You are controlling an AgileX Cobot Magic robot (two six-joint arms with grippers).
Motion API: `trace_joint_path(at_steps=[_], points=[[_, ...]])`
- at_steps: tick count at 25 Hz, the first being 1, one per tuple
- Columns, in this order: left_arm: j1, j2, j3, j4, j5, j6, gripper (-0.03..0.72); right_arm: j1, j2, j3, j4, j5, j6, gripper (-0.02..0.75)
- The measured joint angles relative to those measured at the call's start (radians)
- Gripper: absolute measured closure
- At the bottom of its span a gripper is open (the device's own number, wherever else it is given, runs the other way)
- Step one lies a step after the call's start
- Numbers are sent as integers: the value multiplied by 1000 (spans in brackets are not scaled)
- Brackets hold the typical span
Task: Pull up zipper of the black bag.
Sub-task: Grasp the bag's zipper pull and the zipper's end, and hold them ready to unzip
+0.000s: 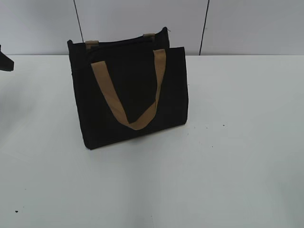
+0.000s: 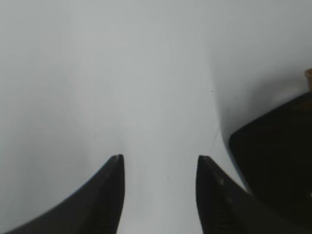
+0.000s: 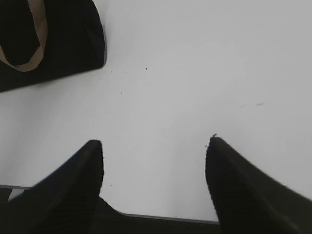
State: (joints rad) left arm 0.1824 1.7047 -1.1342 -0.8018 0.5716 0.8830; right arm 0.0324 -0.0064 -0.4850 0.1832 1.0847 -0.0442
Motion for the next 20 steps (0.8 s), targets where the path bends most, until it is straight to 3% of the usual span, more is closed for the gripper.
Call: trace_joint_path(at_steps=[3,9,14,20], points=[[33,43,6,-134,104,181,332,0,0,0,0,-1,0,234],[65,70,127,-355,337,718,335,0,0,0,0,-1,0,234],[50,70,260,-507,295,1013,336,0,0,0,0,-1,0,234],[-18,94,280,-711,232,1278,336,0,0,0,0,-1,0,234]])
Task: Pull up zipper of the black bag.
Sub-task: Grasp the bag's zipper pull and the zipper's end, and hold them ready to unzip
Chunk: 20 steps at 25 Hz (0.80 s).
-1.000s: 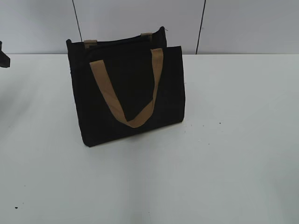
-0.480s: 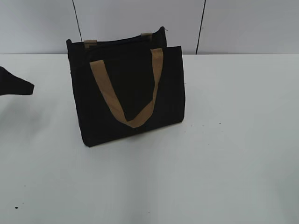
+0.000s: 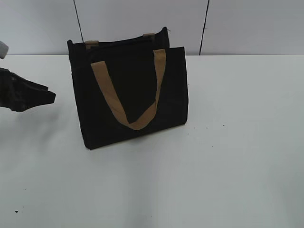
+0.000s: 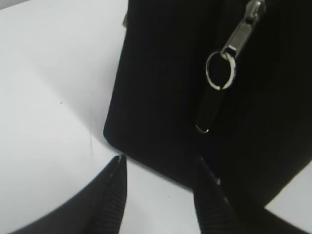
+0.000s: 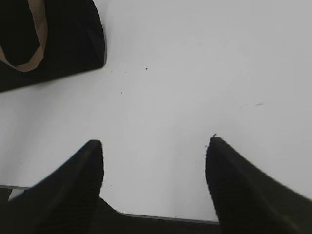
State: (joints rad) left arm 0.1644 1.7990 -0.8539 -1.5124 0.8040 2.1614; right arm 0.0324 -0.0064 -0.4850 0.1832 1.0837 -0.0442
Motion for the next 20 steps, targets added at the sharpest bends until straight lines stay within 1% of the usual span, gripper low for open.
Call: trace_joint_path(at_steps=[4,8,11,16,20], points=[[-56,57,0,-121,-7,104,336,0,0,0,0,1,0,234],[-89,125,0,-188,-2,153,336,0,0,0,0,0,0,234],[-95,161,0,-211,36,190,336,0,0,0,0,0,0,234],[-98,198,-2,-218,122,271,336,0,0,0,0,0,0,234],[-111,199,-3,-219,149,282,336,0,0,0,0,0,0,234]])
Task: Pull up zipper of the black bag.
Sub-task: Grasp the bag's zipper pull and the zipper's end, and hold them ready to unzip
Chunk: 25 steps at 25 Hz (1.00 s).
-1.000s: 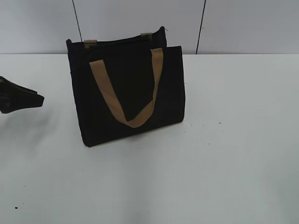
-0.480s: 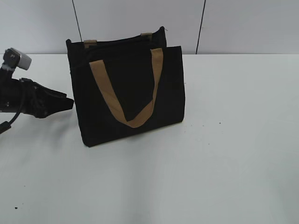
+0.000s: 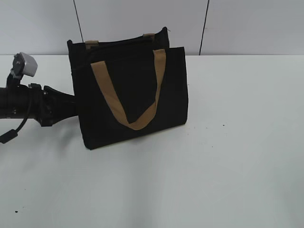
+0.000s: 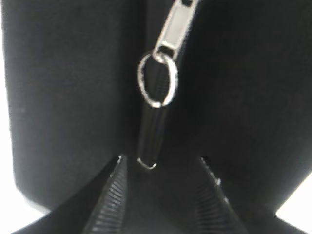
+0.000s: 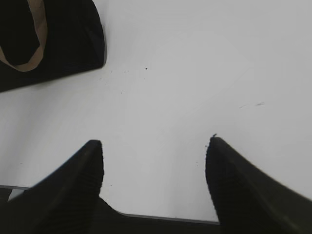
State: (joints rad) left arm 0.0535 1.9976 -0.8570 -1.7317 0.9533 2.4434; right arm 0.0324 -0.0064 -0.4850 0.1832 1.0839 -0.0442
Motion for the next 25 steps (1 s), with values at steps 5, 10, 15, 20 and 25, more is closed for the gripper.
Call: trace_joint_path(at_steps=[5,10,15,20,25], points=[[-38,0,-9,0,-25,51,336,0,0,0,0,0,0,234],[-67,0,-61,0,-113,58,336,0,0,0,0,0,0,234],[-73,0,-80,0,-127,59,336,0,0,0,0,0,0,234],[-73,0,-80,0,-128,59,407,0,0,0,0,0,0,234],[-73,0,-80,0,-172,22,620,0,0,0,4,0,-68,234]])
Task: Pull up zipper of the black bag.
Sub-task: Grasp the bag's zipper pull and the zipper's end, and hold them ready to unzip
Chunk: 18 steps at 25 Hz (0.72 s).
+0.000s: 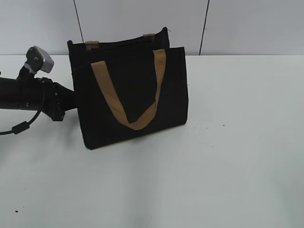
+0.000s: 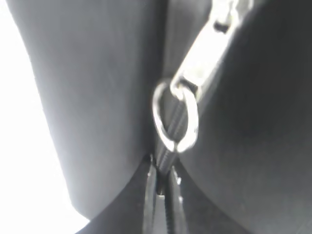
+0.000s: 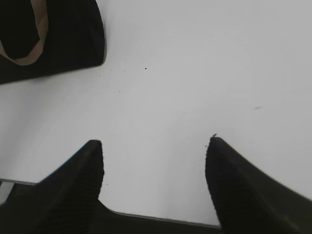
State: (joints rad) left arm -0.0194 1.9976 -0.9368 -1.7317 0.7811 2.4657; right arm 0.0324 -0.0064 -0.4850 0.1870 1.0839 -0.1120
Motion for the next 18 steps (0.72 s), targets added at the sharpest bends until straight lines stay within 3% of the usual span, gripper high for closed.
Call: trace_joint_path(at_steps=[7,18], points=[[-1,-35,0,0,-36,-32,665,0,206,-100,114,-3,-119,234],[-1,-156,1,1,-57,-93,666,0,792,-584,261,101,-394,236]])
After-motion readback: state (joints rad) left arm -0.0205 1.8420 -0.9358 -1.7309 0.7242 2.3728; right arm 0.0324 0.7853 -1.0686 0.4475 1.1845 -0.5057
